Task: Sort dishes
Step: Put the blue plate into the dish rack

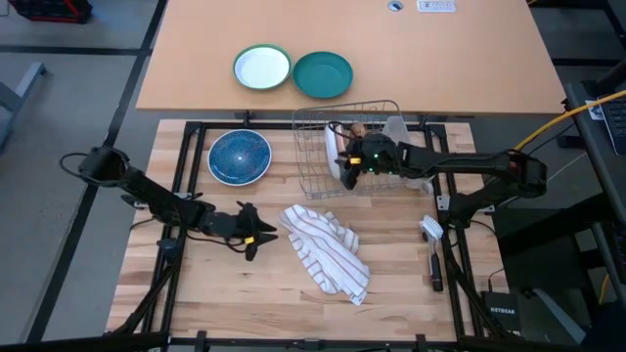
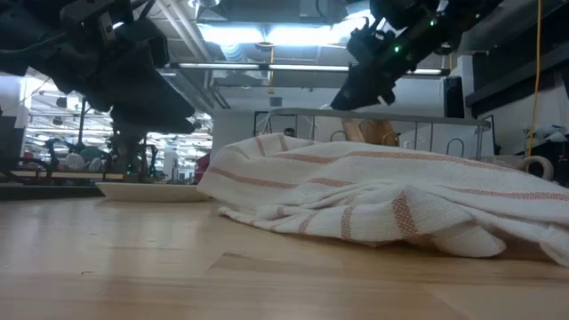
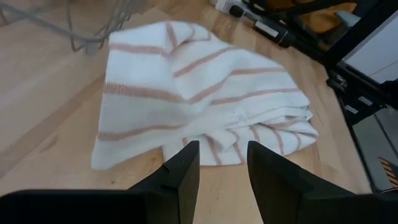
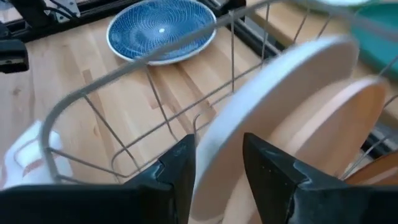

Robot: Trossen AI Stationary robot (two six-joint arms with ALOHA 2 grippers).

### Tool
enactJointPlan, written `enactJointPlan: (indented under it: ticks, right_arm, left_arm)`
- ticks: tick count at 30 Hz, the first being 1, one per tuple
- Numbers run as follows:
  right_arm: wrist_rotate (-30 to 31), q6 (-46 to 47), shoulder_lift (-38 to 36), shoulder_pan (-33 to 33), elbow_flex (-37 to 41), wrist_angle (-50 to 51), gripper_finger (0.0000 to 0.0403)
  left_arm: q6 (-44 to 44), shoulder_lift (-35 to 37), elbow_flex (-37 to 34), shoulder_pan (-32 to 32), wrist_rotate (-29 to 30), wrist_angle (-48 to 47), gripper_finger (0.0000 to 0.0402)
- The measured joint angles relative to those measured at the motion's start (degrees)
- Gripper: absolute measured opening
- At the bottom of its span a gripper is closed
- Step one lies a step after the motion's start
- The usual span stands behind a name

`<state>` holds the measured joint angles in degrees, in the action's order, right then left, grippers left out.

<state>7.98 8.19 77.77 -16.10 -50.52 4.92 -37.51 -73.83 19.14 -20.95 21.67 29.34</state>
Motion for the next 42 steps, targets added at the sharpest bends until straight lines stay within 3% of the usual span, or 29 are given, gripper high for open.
enactJointPlan:
  ticks: [9,13,17,29,42]
  right_arm:
    - [4.4,-9.6,-6.3,0.0,-6.5,14.5,0.0136]
    - [4.7,-12.1,-8.4,0.0,-7.0,16.5,0.0136]
    - [1.9,-13.2,-8.9,1.2,-7.0,15.6,0.0136]
    - [1.4,-14.7,-6.8,12.3,-7.0,8.5,0.0136]
    - [4.7,-25.0,1.8,20.8,-7.0,-5.4,0.0136]
  left_arm:
    - [8.3,7.8,0.0,2.8,0.9,-0.5,0.0125]
    - [12.3,13.0,0.0,5.5,1.3,-0.6,0.0125]
    - [15.2,19.7,0.0,8.7,2.0,-4.2,0.0125]
    - [15.0,39.3,0.0,23.5,5.5,-29.4,0.0125]
    - [16.1,38.2,0.0,29.1,5.4,-49.2,0.0125]
